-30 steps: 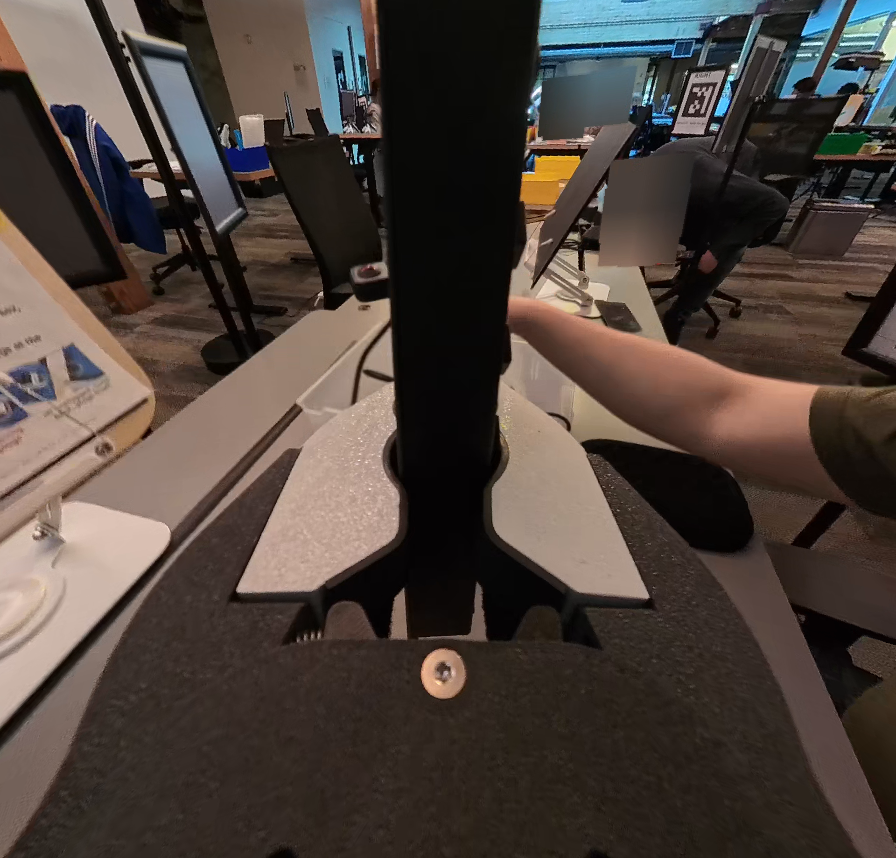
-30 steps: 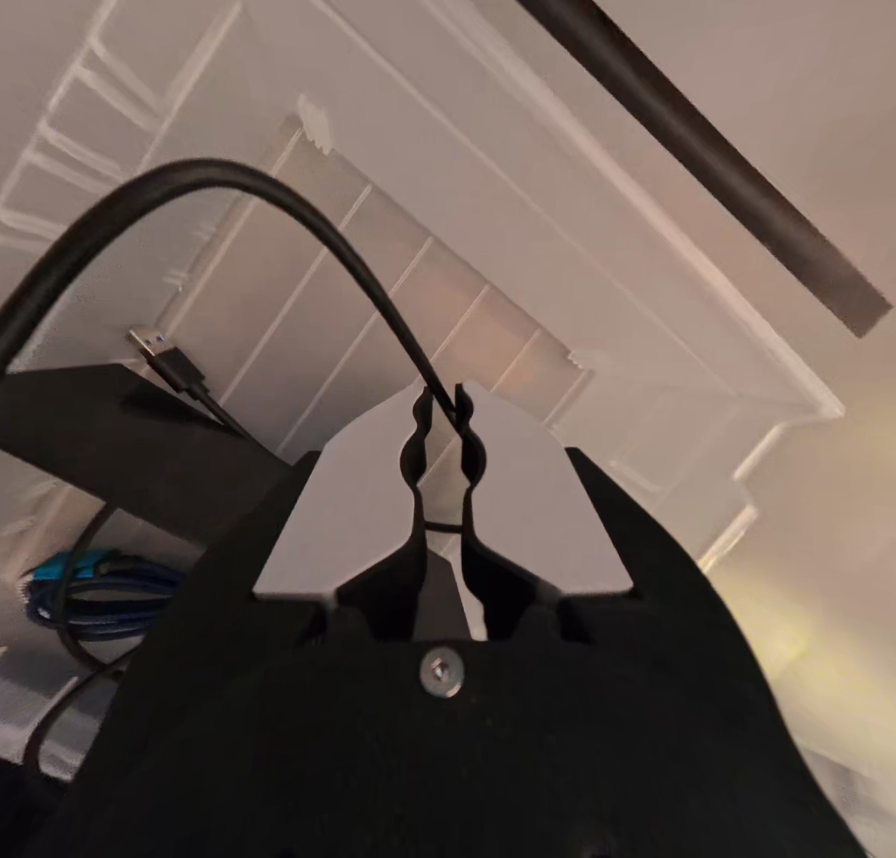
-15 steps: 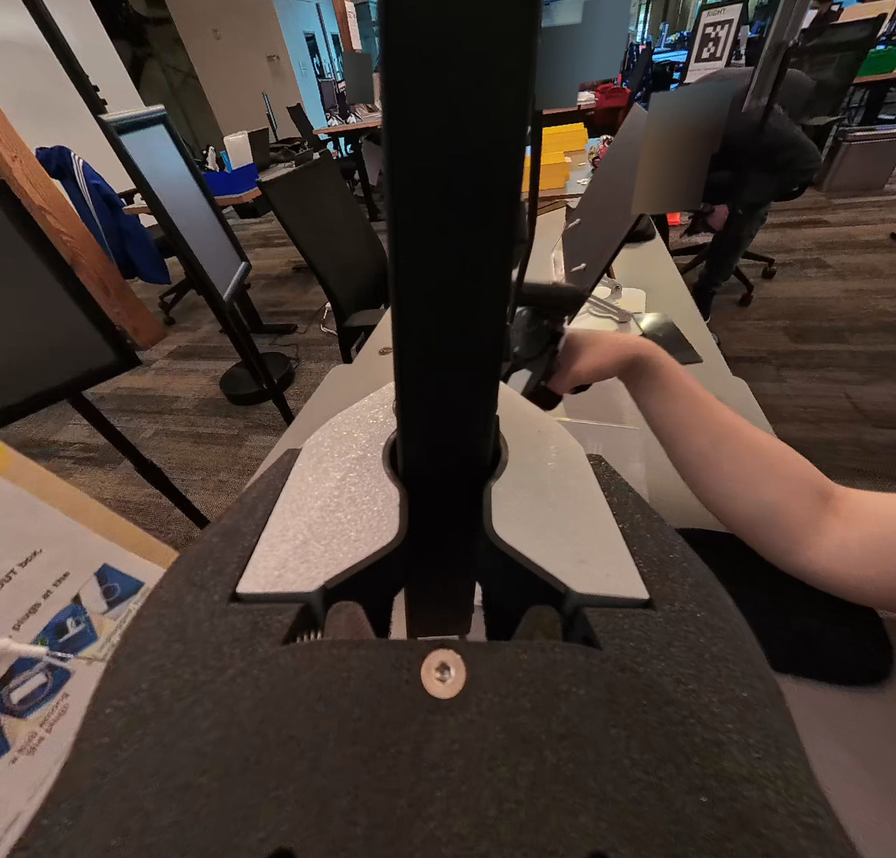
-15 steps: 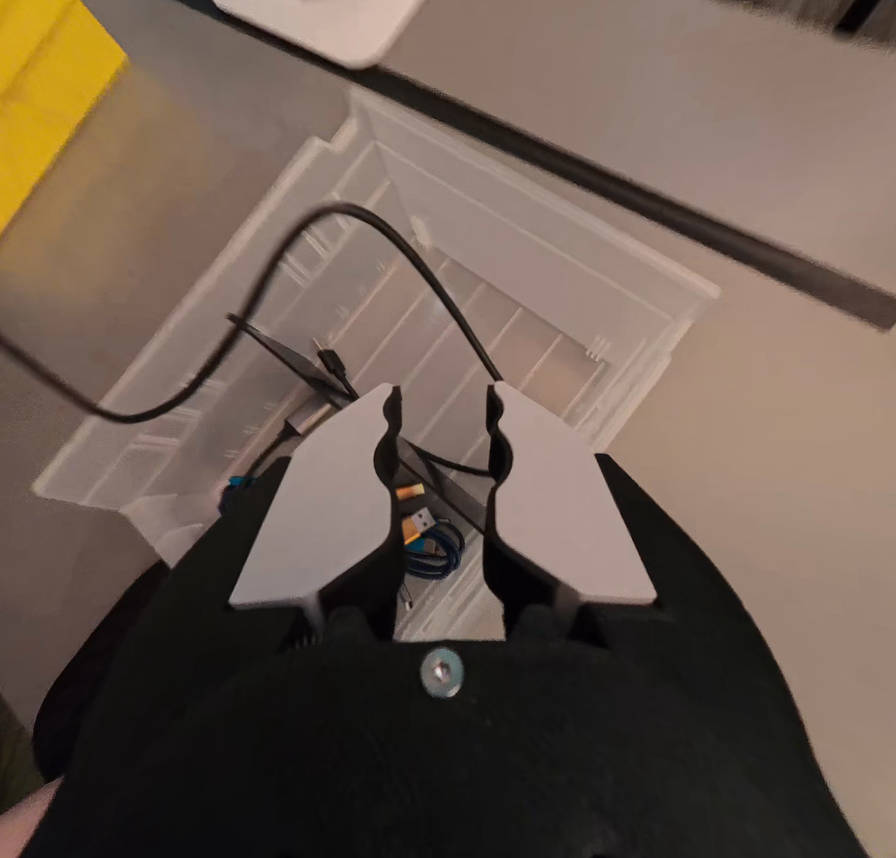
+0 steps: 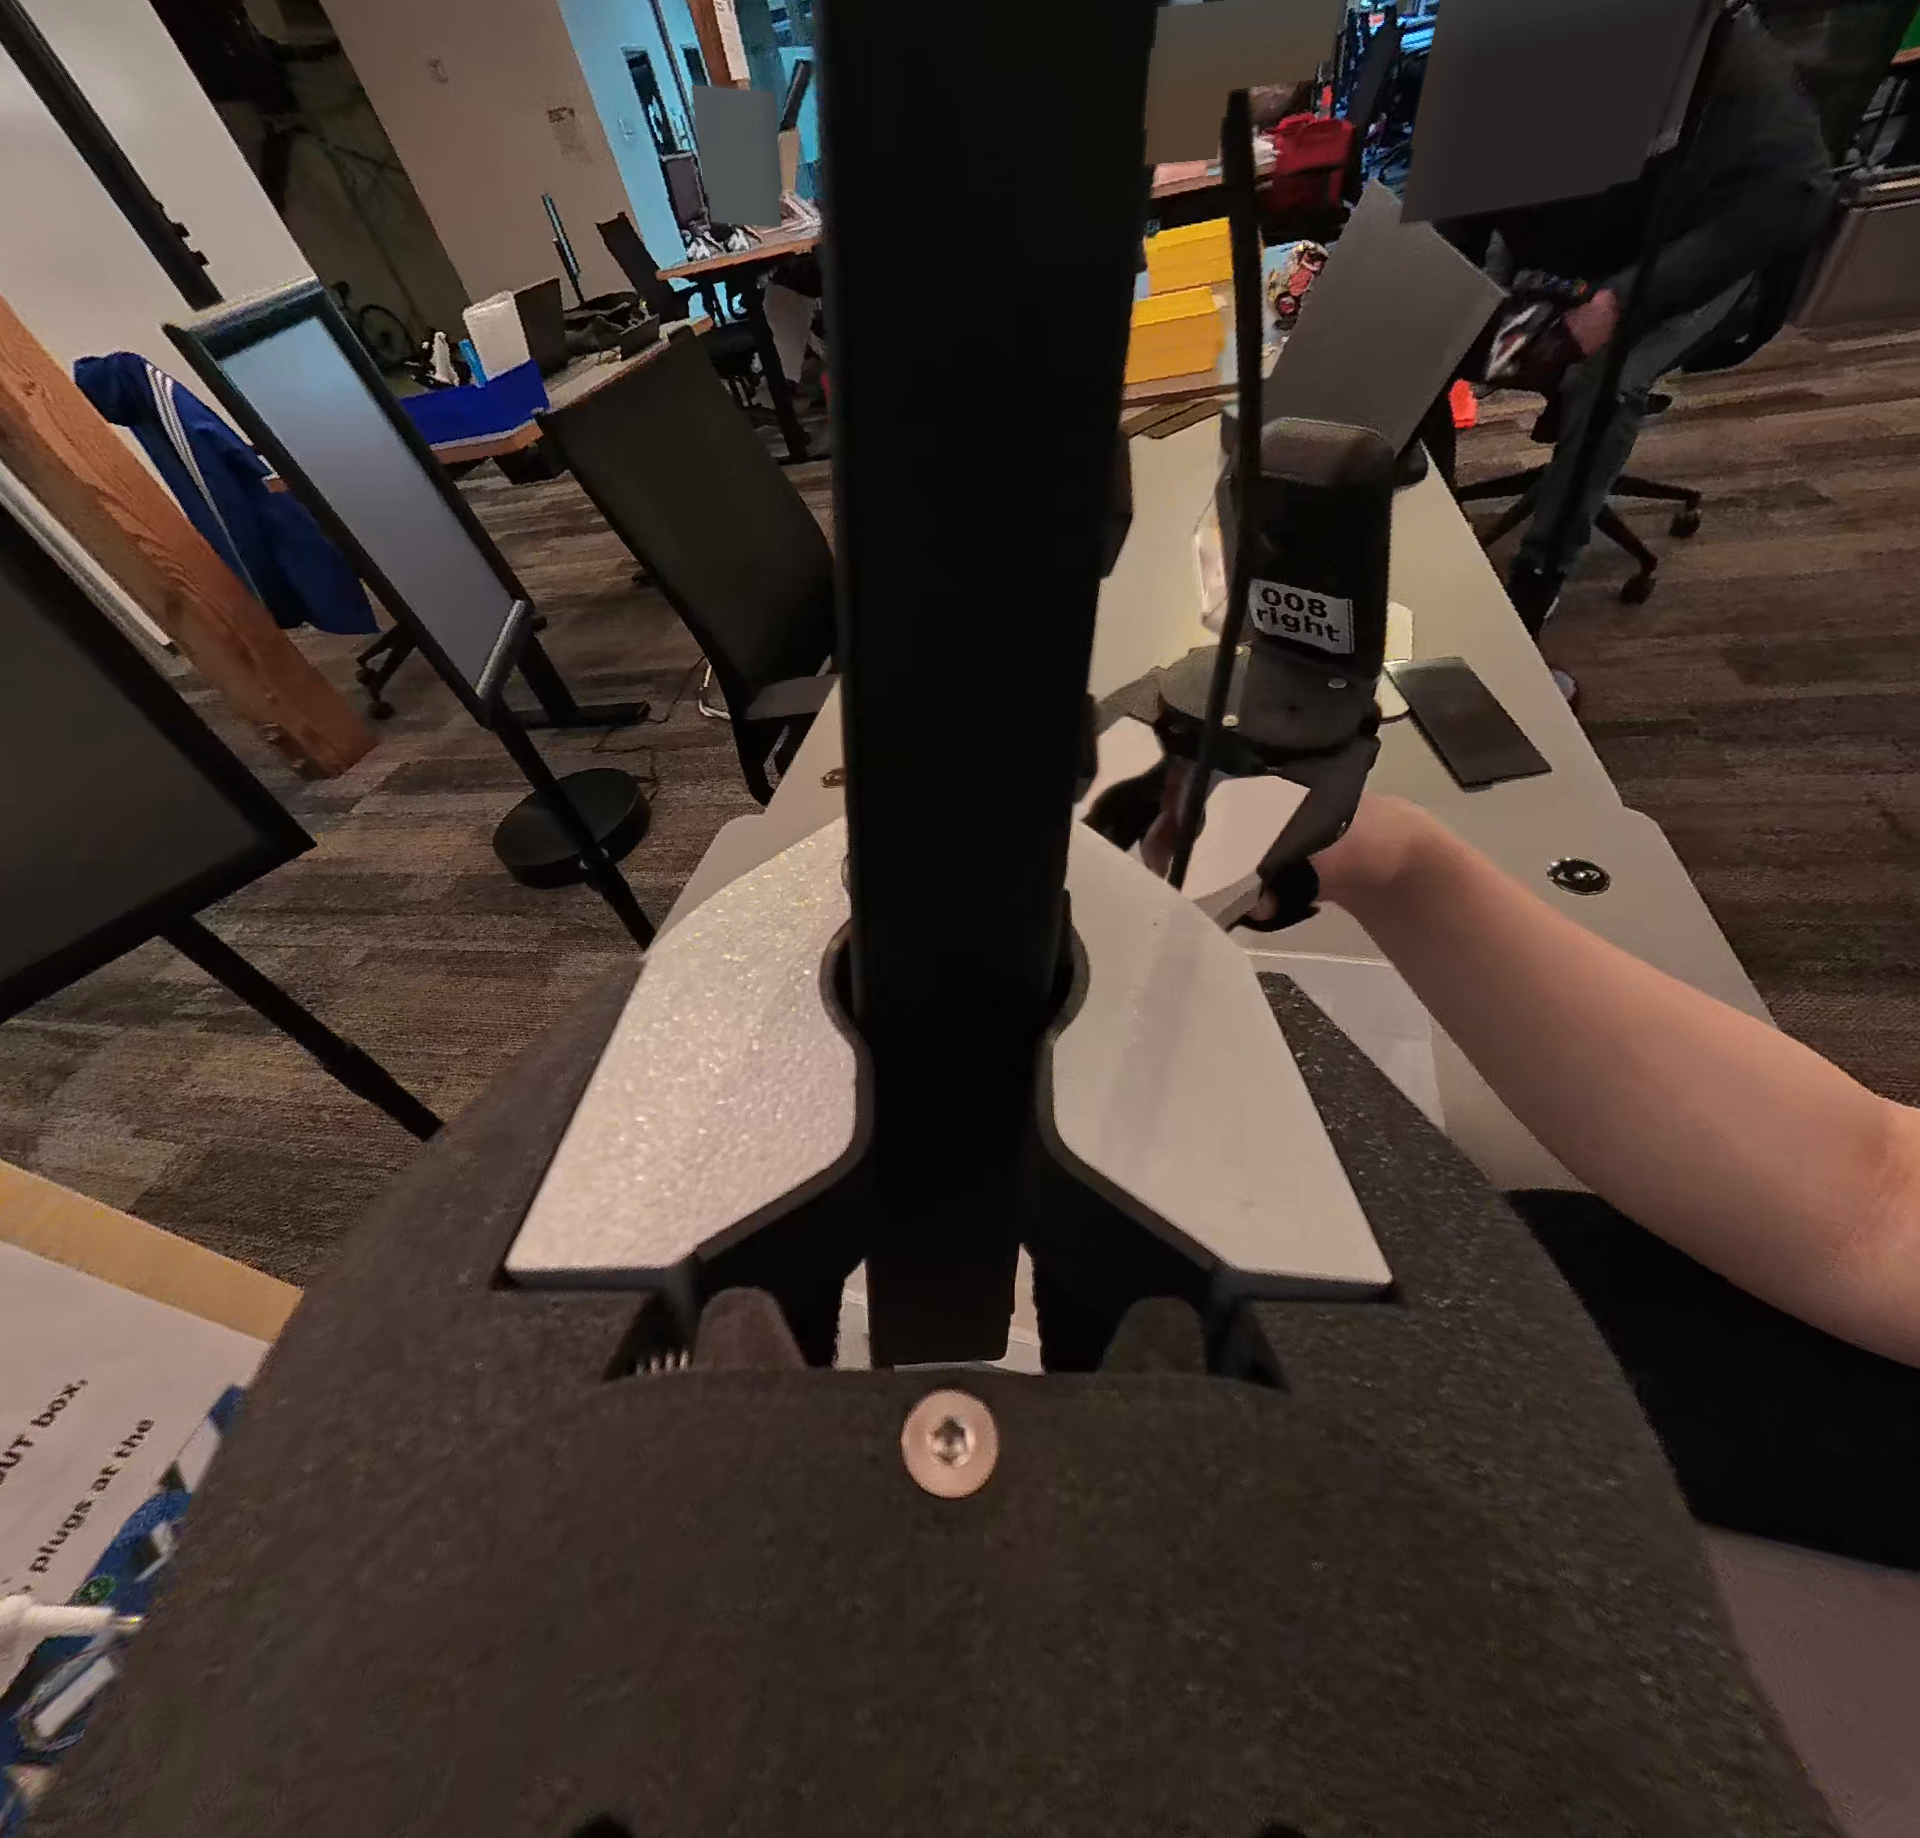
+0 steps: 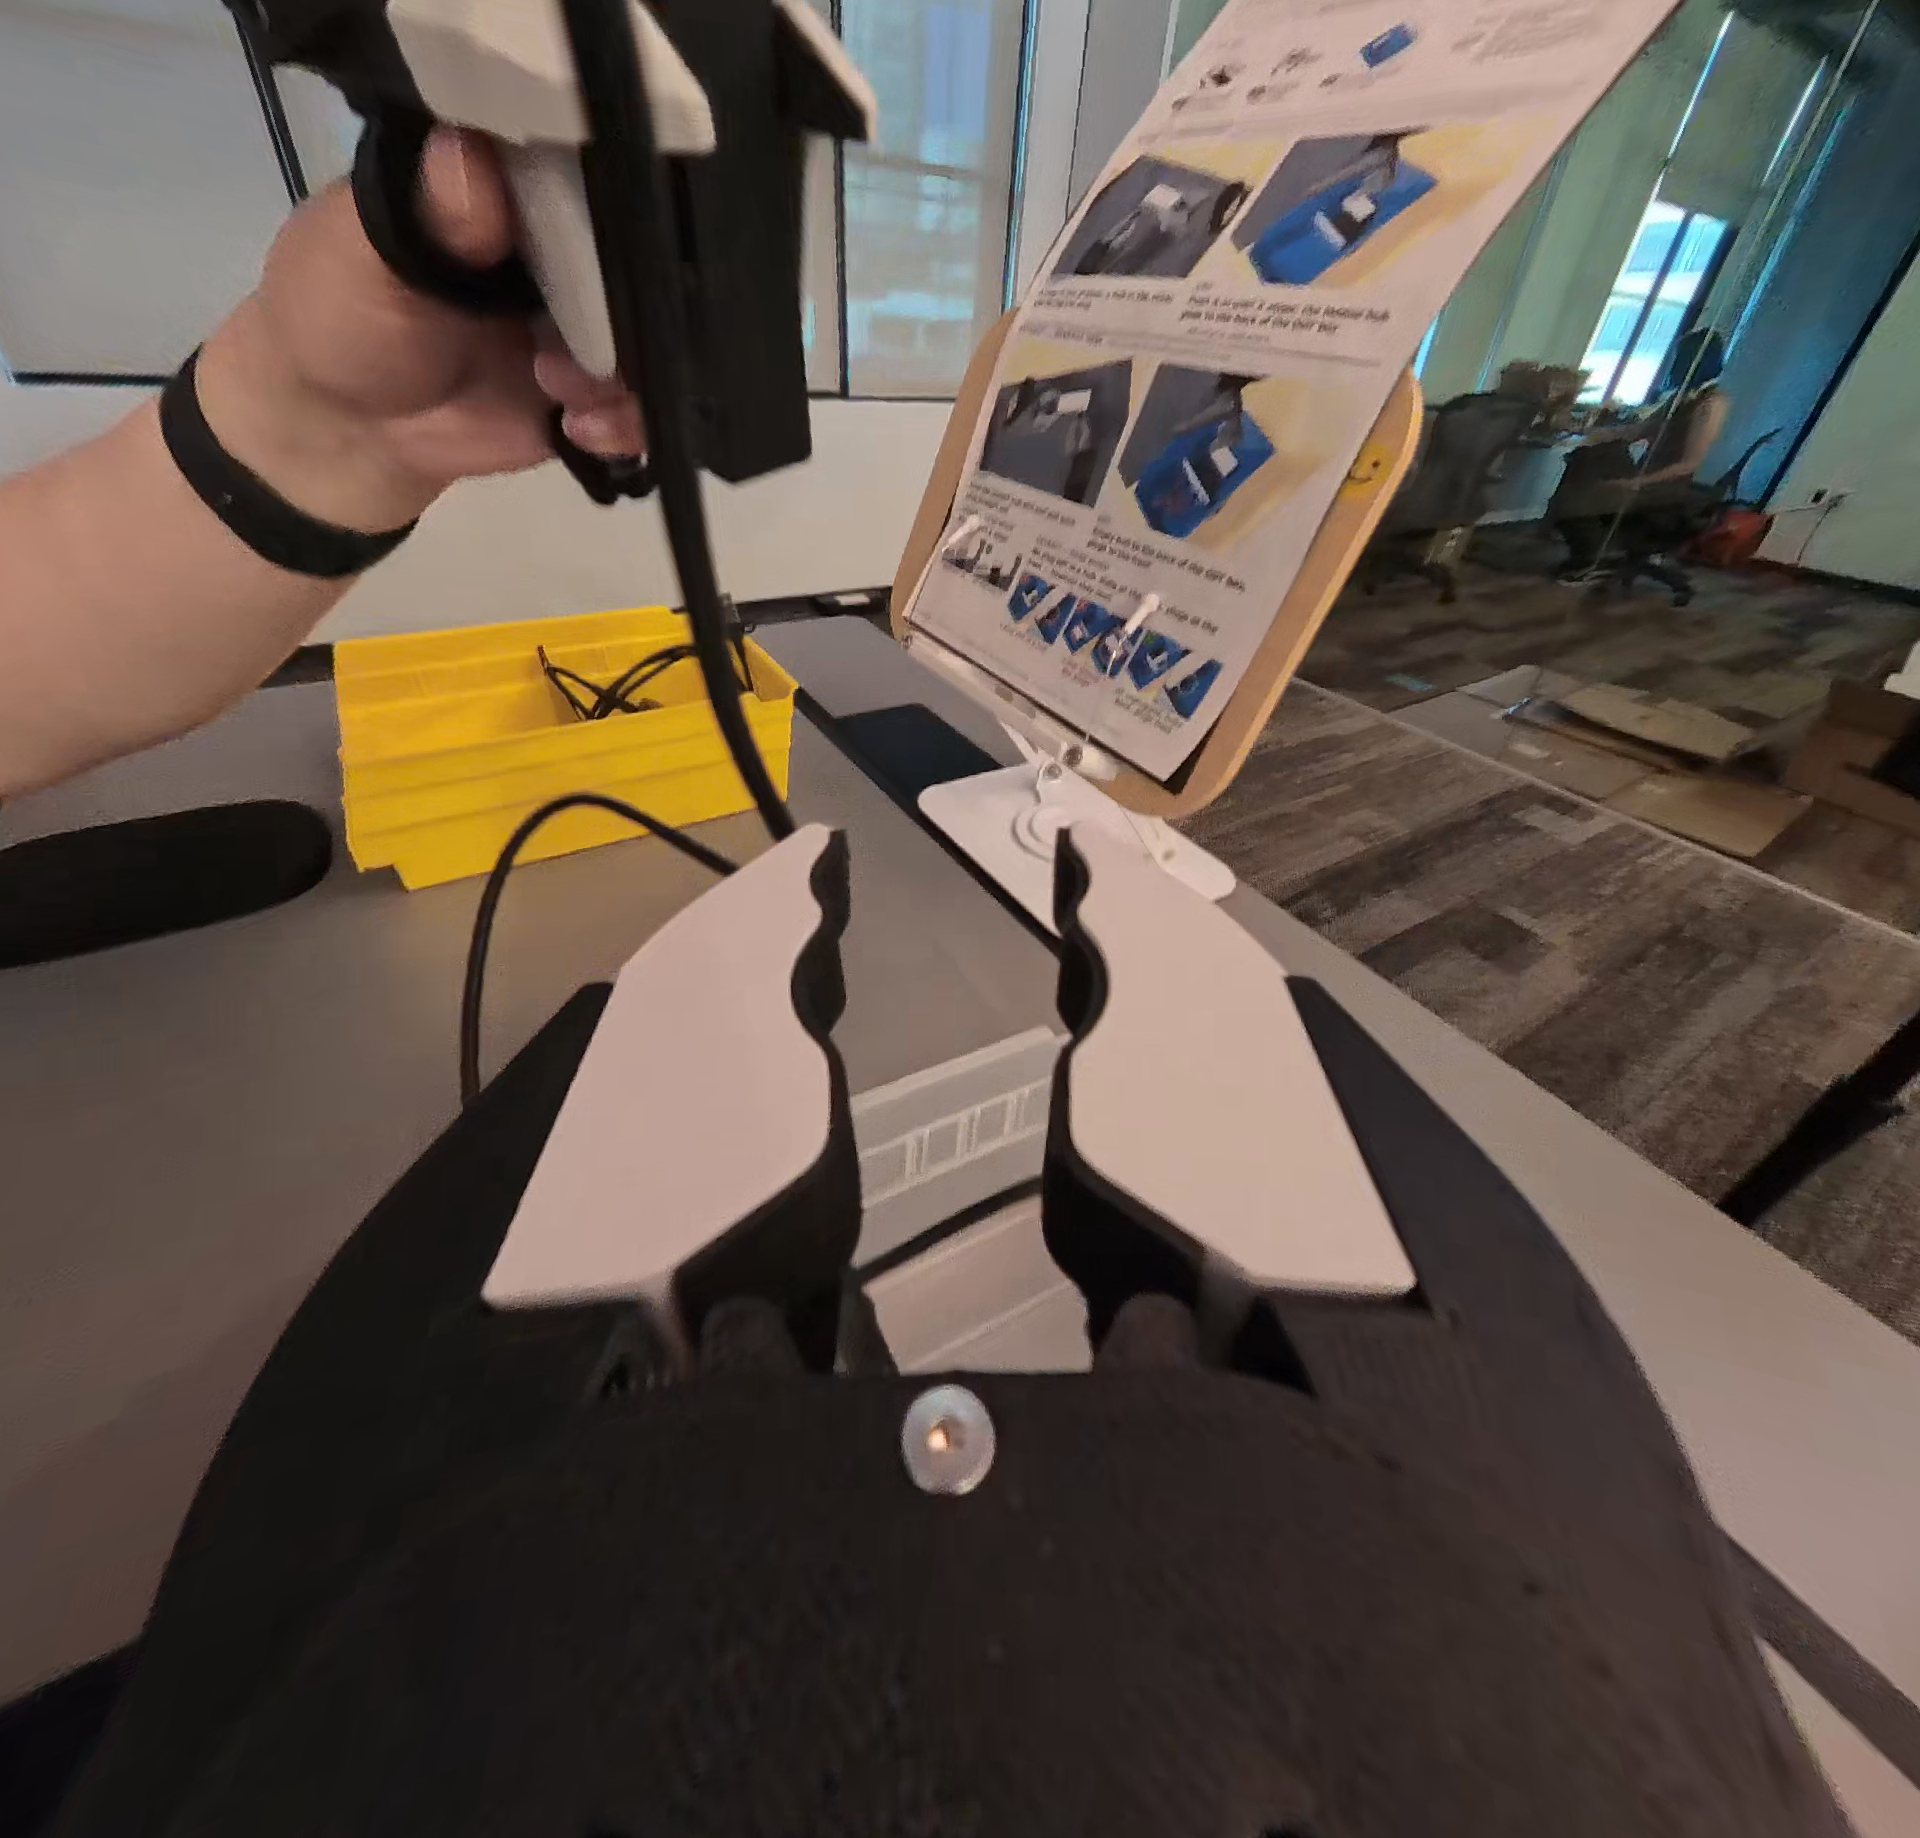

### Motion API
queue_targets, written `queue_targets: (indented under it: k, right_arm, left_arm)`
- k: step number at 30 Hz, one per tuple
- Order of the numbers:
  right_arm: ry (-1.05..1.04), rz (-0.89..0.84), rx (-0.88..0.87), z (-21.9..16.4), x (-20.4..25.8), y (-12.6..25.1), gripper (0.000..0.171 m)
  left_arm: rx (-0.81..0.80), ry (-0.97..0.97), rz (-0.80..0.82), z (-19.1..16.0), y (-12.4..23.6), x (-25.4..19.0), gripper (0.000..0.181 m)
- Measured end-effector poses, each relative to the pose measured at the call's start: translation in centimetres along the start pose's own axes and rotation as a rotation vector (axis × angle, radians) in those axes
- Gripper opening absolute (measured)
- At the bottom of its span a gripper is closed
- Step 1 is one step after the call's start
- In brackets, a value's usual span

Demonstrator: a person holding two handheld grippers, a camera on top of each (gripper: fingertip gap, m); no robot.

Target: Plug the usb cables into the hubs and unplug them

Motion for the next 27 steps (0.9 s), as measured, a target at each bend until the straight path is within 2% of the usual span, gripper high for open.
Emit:
queue_targets:
  k: [2,4,6,8,10,12,13,14,15,17,21,22,24,27]
  right_arm:
    - [-0.013,-0.045,-0.017,-0.1,-0.8,1.3,0.038]
    - [-0.032,0.005,-0.107,0.7,-0.5,2.3,0.038]
    - [-0.035,0.068,-0.214,2.0,0.3,2.5,0.039]
    - [-0.016,0.062,-0.223,2.3,0.4,1.7,0.045]
    - [0.011,0.059,-0.131,1.4,0.7,0.4,0.057]
    - [0.024,0.076,-0.090,0.8,0.9,-0.7,0.054]
    - [0.028,0.087,-0.081,0.5,1.0,-1.0,0.038]
    - [0.035,0.102,-0.073,0.4,1.0,-1.2,0.014]
    - [0.036,0.109,-0.062,0.1,1.0,-1.3,0.005]
    - [0.040,-0.063,-0.002,-0.6,-1.4,-0.7,0.005]
    - [0.226,-0.615,0.039,-0.4,-6.3,4.2,0.005]
    - [0.272,-0.664,0.060,-0.5,-6.5,4.9,0.005]
    - [0.306,-0.661,0.199,-1.9,-6.8,4.8,0.005]
    - [0.093,-0.422,0.511,-7.9,-6.3,3.0,0.005]
  left_arm:
    - [0.000,0.006,0.002,0.3,0.1,0.3,0.026]
    - [0.000,0.013,-0.002,0.5,0.0,0.4,0.026]
    - [0.006,0.007,0.000,0.5,-0.1,0.5,0.026]
    - [0.011,0.002,-0.006,0.4,-0.3,0.3,0.026]
    - [0.010,0.005,-0.007,0.3,-0.5,0.3,0.026]
    - [0.014,0.014,-0.013,0.2,-0.7,0.3,0.026]
    - [0.017,0.016,-0.010,0.1,-0.7,0.3,0.026]
    - [0.020,0.016,-0.009,0.1,-0.8,0.4,0.026]
    - [0.025,0.017,-0.010,0.0,-1.0,0.5,0.026]
    - [0.044,0.017,-0.015,-0.1,-1.2,0.5,0.026]
    - [0.119,-0.003,-0.045,-1.1,-1.9,0.0,0.026]
    - [0.137,-0.004,-0.057,-1.6,-2.1,-0.3,0.028]
    - [0.162,0.009,-0.082,-2.6,-2.7,-0.9,0.026]
    - [0.243,0.022,-0.091,-5.5,-3.7,-1.4,0.026]
Point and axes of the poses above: each gripper's, where its closed fingertips meet, y back along the fingers, z out of its top, x = y × z across the jaws, the point moved 3 cm from there along y, back along the fingers, and after that the axes turned 8 degrees about z, right-handed, at the moved point
